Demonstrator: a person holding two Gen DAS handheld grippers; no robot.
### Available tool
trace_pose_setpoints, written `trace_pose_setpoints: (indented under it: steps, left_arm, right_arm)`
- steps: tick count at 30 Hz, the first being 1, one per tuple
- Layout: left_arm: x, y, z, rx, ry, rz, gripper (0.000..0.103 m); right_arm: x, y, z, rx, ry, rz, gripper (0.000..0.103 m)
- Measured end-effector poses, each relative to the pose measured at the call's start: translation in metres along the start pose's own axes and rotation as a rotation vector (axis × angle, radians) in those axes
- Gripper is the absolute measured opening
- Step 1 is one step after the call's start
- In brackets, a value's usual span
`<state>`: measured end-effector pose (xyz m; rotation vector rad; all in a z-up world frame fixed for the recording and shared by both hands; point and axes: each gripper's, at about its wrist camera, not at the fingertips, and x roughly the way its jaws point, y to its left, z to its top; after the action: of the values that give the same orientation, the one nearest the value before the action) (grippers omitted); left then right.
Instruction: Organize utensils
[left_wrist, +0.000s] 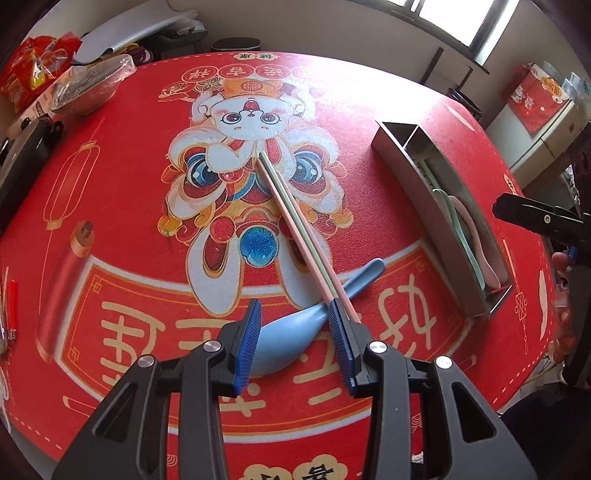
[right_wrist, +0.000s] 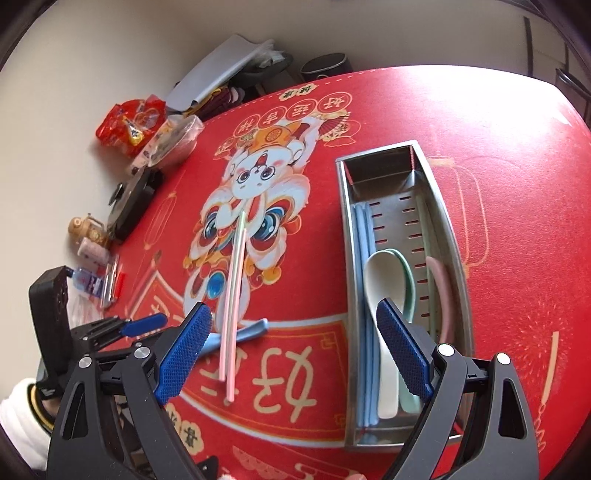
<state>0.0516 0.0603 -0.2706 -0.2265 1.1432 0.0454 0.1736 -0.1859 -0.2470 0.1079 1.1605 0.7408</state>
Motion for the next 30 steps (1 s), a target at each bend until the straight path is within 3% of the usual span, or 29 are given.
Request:
trace_pose_setpoints:
  steps: [5,13,15,16,22,30]
  left_arm:
    - [-0.001,0.021,-0.001,-0.027,-0.022,-0.032,0.038]
    - [-0.003,0.053,-0.003,-0.107,-0.067,-0.07,0.04]
    - [-0.002,0.059,-0.005,-0.118,-0.067,-0.077,0.04]
    - [-0.002,0.063,-0.006,-0.121,-0.068,-0.08,0.04]
    - [-0.003,0.081,-0.011,-0.149,-0.079,-0.097,0.04]
    - [-0.003,0.093,-0.011,-0.166,-0.088,-0.106,0.04]
  right_arm:
    - [0.015,0.022,0.0,-0.027,0.02,-0.06,0.088]
    - [0.074,0.071,0.005,-0.22,0.098,-0.165,0.087]
    - [0.096,0.078,0.004,-0.247,0.14,-0.189,0.07]
    - [0.106,0.081,0.004,-0.255,0.163,-0.206,0.07]
    - [0.134,0.084,-0.001,-0.252,0.228,-0.249,0.067]
    - [0.143,0.083,-0.001,-0.227,0.238,-0.281,0.066]
